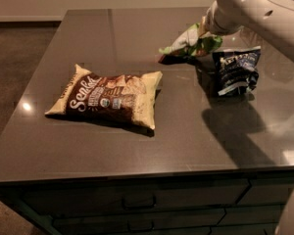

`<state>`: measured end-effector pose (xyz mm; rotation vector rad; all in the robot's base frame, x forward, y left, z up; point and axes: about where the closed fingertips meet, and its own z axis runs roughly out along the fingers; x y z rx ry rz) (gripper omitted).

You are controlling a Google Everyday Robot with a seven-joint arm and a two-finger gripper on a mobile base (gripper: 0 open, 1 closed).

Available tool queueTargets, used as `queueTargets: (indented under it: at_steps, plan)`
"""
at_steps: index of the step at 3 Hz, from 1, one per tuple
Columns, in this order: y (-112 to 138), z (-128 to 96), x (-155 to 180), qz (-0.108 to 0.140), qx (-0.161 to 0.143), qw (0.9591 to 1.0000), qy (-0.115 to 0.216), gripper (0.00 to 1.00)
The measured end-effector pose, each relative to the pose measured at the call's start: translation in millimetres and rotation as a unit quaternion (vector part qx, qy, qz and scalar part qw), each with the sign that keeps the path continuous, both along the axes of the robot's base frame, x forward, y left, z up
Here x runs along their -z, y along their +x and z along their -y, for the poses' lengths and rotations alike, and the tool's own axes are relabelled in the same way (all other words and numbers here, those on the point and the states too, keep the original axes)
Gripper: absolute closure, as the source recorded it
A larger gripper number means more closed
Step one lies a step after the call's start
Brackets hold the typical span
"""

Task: Move green rice chip bag near blue chip bag

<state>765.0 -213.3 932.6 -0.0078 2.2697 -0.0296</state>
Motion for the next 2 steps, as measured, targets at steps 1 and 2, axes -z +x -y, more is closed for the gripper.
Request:
queueTargets:
  at_steps: [1, 2]
  plan:
    - [0.1, -0.7, 0.9, -0.001, -0.001, 1.0, 0.0, 0.0]
    - [0.1, -0.8, 1.0, -0.001, -0.001, 1.0, 0.0, 0.0]
